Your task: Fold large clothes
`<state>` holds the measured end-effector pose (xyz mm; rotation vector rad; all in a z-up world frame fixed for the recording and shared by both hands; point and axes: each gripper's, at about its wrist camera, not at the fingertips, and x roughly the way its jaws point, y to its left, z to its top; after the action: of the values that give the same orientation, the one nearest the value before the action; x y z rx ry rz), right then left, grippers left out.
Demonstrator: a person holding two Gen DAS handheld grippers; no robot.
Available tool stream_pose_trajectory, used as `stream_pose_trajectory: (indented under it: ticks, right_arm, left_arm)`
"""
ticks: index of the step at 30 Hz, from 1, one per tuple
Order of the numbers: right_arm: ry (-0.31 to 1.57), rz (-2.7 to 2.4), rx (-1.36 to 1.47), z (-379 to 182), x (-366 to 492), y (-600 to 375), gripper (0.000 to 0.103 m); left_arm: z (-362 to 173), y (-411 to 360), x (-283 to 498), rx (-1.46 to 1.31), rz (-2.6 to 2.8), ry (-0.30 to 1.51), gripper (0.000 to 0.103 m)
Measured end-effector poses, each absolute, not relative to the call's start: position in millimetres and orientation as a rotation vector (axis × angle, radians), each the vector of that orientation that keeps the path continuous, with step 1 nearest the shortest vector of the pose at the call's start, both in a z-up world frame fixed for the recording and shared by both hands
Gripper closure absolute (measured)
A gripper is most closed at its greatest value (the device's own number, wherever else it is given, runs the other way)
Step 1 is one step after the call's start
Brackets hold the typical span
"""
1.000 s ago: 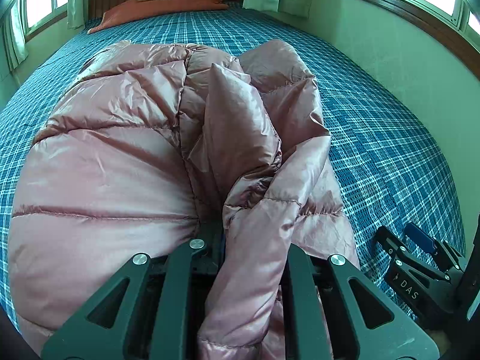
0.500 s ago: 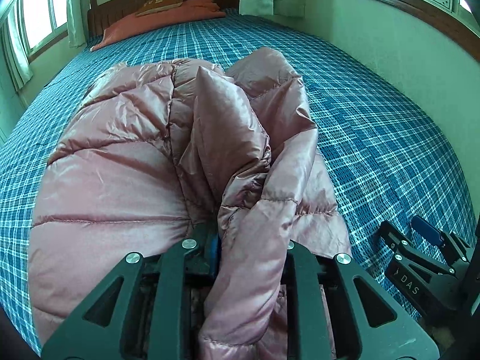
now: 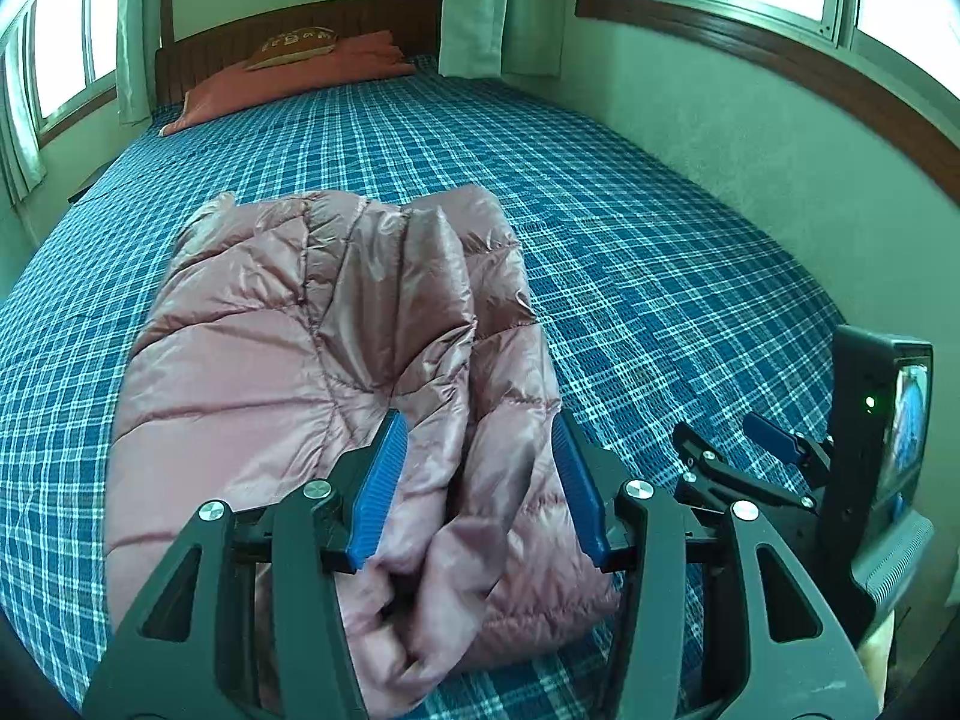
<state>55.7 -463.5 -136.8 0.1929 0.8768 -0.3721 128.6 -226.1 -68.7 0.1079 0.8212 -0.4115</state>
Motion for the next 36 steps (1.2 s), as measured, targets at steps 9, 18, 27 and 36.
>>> stream_pose_trajectory:
  ticks: [9, 18, 27, 36]
  right_arm:
    - [0.852, -0.362, 0.130, -120.2, 45.7, -442.8, 0.042]
    - [0.855, -0.329, 0.084, -114.0, 48.6, -419.8, 0.042]
    - [0.856, -0.223, 0.272, -105.4, 74.5, -415.9, 0.042]
    - [0.824, -0.050, 0.479, -97.1, 132.9, -408.5, 0.031]
  left_arm:
    - [-53.5, -157.0, 121.3, 0.046, -0.282, 0.778, 0.046]
    - [-73.8, -81.5, 143.4, -0.049, -0.102, 0.821, 0.045]
    - [-91.3, -31.1, 171.0, -0.243, -0.087, 0.865, 0.039]
    - [-116.0, -7.4, 222.8, -0.473, -0.214, 0.962, 0.033]
